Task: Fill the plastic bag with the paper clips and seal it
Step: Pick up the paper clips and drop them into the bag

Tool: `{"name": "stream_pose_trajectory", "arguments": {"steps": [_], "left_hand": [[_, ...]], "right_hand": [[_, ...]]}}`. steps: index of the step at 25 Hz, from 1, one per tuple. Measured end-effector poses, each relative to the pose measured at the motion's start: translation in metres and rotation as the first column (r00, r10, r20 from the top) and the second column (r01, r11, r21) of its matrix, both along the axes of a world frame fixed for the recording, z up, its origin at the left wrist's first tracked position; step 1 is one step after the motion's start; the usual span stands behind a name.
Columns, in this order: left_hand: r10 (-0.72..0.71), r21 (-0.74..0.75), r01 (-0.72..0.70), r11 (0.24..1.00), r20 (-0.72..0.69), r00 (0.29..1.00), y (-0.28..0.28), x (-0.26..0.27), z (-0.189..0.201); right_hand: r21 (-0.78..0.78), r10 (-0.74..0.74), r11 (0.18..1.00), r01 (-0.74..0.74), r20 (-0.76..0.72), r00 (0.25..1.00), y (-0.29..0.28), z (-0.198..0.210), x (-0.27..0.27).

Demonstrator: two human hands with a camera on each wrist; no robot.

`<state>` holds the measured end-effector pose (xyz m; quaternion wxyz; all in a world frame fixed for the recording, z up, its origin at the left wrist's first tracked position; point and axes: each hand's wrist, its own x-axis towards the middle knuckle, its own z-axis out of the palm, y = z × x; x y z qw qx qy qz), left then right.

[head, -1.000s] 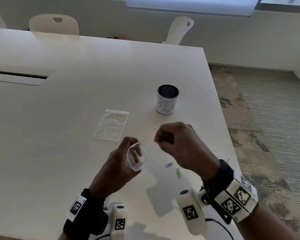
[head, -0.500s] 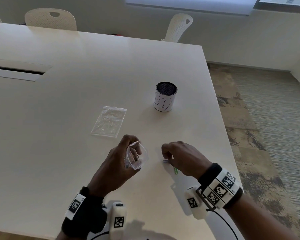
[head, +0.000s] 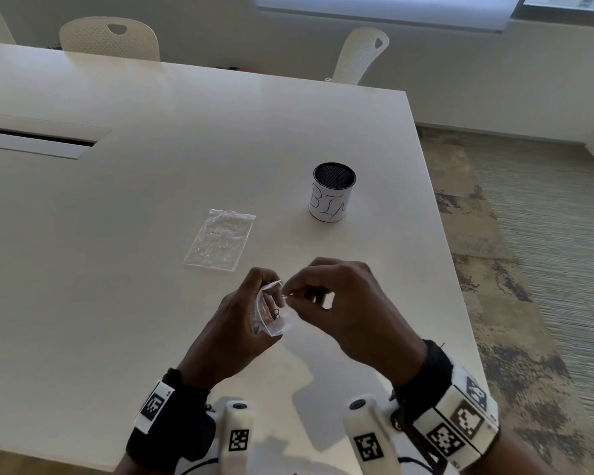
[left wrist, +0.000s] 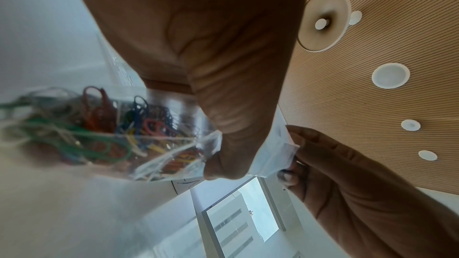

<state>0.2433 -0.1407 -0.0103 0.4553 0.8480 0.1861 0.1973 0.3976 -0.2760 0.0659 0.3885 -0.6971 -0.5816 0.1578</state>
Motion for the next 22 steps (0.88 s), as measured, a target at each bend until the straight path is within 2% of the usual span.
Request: {"name": "stream_pose_trajectory", "arguments": {"steps": [2,5,7,9,13,19,22], "left_hand": [[0.005,-0.008,-0.006,1.0,-0.015,1.0,-0.001,0.0,0.001],[0.009,-0.01,-0.009,1.0,-0.001,1.0,-0.002,-0.001,0.002],[0.006,-0.024,-0.005,1.0,0.004,1.0,-0.003,-0.001,0.001],[0.002,-0.027,-0.002,1.0,0.001,1.0,-0.002,-0.001,0.001],[0.006,-0.028,-0.007,1.0,-0.006,1.0,-0.002,0.0,0.002],[-0.003,-0.017,0.002,1.0,-0.016,1.0,0.0,0.001,0.0],[-0.003,-0.014,0.003,1.0,-0.023,1.0,0.0,0.002,-0.001]], "right_hand": [[0.028,0.01,1.0,-0.011,0.029,1.0,0.004,-0.003,-0.005],[0.029,-0.071,0.997,0.07,0.06,0.996,-0.001,-0.014,0.016],[-0.096,-0.101,0.989,0.115,0.138,0.985,-0.012,-0.026,0.036],[-0.276,-0.127,0.944,0.179,0.196,0.972,-0.025,-0.04,0.052],[-0.466,-0.087,0.867,0.175,0.204,0.975,-0.038,-0.057,0.058],[-0.47,-0.119,0.852,0.23,0.254,0.96,-0.037,-0.065,0.04],[-0.48,-0.159,0.839,0.256,0.233,0.959,-0.034,-0.07,0.033]]}}
